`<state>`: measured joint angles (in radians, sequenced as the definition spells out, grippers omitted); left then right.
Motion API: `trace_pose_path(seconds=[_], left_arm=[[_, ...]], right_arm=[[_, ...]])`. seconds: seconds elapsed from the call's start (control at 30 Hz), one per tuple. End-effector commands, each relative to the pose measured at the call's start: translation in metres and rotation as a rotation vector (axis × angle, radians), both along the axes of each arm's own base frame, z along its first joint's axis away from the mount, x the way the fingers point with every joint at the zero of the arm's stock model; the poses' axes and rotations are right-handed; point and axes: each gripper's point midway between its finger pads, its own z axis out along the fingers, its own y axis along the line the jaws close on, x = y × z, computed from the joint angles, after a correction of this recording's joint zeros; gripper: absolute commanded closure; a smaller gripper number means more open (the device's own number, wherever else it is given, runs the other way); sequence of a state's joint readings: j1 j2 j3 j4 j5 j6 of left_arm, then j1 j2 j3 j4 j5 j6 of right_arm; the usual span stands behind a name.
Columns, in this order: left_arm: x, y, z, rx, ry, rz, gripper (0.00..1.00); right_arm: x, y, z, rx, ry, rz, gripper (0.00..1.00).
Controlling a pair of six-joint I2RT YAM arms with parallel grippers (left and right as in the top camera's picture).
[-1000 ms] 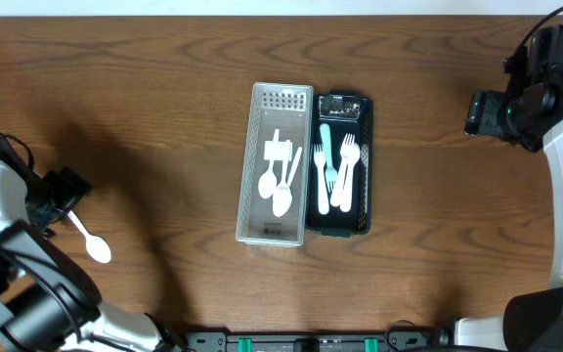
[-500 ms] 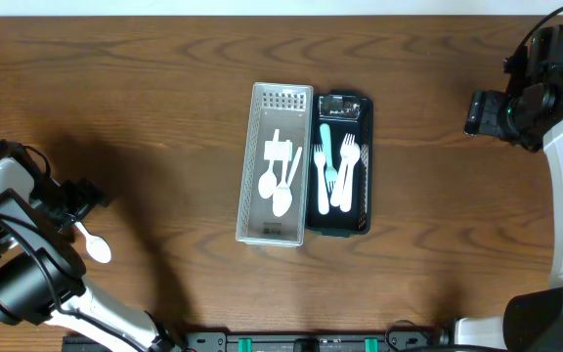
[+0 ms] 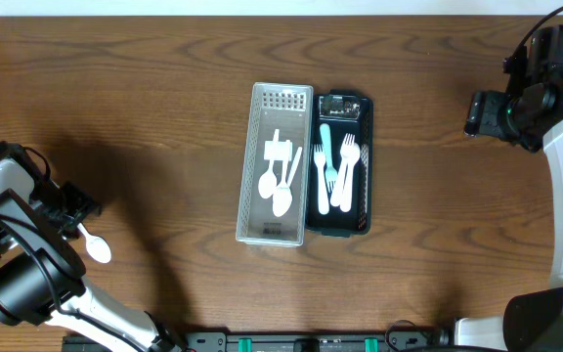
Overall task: Pack container
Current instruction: 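Move left gripper to the last white spoon and grasp it, then carry the spoon into the clear basket and release it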
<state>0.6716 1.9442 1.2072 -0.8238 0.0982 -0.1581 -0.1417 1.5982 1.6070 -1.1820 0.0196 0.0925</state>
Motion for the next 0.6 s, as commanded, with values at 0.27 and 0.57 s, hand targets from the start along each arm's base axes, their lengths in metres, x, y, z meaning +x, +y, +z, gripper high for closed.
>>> trace_pose_path(seconds=[0.27, 0.57], left_arm=[[-0.0097, -0.0124, -0.0118, -0.055, 0.032, -0.005, 0.73], [-0.0087, -0.0116, -0.012, -0.051, 0.028, -0.005, 0.91]], right_arm=[[-0.0007, 0.0, -0.0039, -0.012, 0.014, 0.019, 0.19], [-0.0007, 0.0, -0.0039, -0.012, 0.014, 0.019, 0.19]])
